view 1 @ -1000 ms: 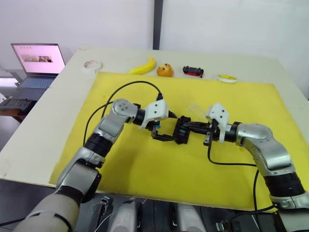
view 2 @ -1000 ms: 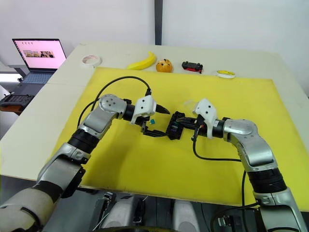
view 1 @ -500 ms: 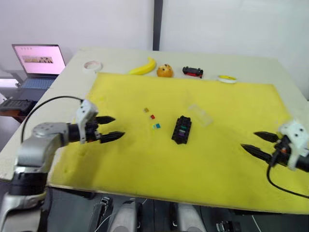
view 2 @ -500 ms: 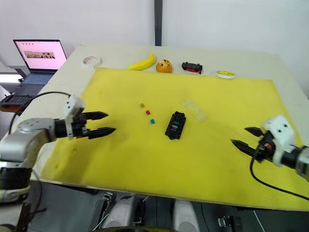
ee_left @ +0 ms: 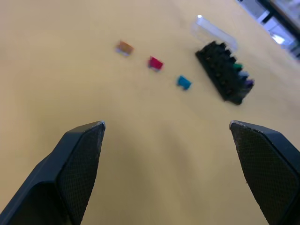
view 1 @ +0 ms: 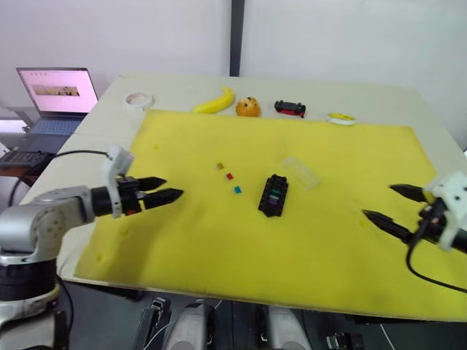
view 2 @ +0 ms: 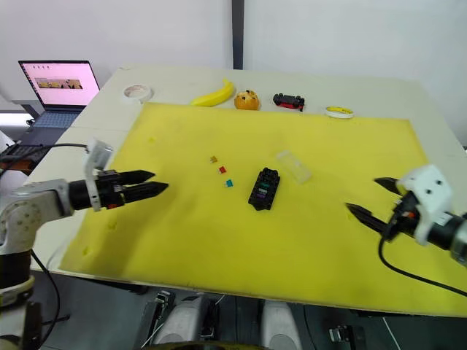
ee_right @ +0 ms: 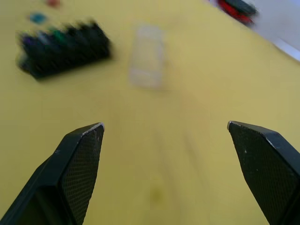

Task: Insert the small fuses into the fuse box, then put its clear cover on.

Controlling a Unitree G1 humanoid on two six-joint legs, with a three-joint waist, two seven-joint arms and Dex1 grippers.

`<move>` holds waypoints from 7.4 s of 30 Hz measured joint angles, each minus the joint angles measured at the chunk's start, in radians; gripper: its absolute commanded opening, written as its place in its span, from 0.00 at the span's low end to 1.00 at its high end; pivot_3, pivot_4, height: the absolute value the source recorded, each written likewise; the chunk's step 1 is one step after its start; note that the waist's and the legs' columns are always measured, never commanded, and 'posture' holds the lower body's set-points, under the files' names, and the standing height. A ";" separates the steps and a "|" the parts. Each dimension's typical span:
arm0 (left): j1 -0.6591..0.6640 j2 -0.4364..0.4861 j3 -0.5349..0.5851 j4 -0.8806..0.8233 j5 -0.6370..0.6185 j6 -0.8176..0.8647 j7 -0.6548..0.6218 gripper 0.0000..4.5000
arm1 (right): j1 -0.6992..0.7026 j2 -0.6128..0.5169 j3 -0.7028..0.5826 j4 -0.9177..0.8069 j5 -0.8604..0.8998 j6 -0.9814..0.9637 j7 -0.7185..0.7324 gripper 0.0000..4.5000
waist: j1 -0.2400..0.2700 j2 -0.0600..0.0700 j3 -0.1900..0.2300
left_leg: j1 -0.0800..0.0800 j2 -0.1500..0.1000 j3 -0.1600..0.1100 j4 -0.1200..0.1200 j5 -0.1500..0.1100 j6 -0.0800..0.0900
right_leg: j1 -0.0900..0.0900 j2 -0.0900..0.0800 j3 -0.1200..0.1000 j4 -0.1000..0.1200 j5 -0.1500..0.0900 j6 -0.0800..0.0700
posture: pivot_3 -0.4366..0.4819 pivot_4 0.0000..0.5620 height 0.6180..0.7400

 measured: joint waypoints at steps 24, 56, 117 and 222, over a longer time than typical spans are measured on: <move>-0.320 -0.446 0.261 0.563 -0.453 0.366 0.860 1.00 | -0.257 0.161 0.492 -0.147 0.040 0.132 -0.264 1.00 | 0.004 -0.001 0.000 | -0.002 -0.003 -0.001 0.003 0.003 -0.005 | -0.001 0.000 -0.001 0.002 0.000 0.000 | 0.48 0.27 1.00; -0.376 -0.594 0.326 0.665 -0.407 0.296 0.932 1.00 | -0.210 0.175 0.510 -0.148 0.019 0.131 -0.331 1.00 | 0.021 -0.001 -0.001 | -0.002 -0.005 -0.001 0.003 0.002 -0.004 | 0.000 -0.002 -0.001 0.000 0.000 0.000 | 0.48 0.27 1.00; -0.395 -0.628 0.263 0.688 -0.178 0.194 0.741 0.40 | -0.206 0.167 0.467 -0.143 0.012 0.132 -0.327 1.00 | 0.029 -0.001 -0.001 | -0.002 -0.006 -0.002 0.003 -0.001 0.001 | 0.002 -0.004 -0.002 -0.002 0.000 0.000 | 0.48 0.27 1.00; -0.552 -0.629 0.085 0.950 0.066 0.034 0.433 0.30 | -0.136 0.169 0.417 -0.156 0.022 0.157 -0.351 1.00 | 0.033 -0.002 0.000 | -0.002 -0.006 -0.003 -0.004 0.000 0.000 | 0.004 -0.005 -0.003 -0.014 0.003 0.003 | 0.48 0.27 1.00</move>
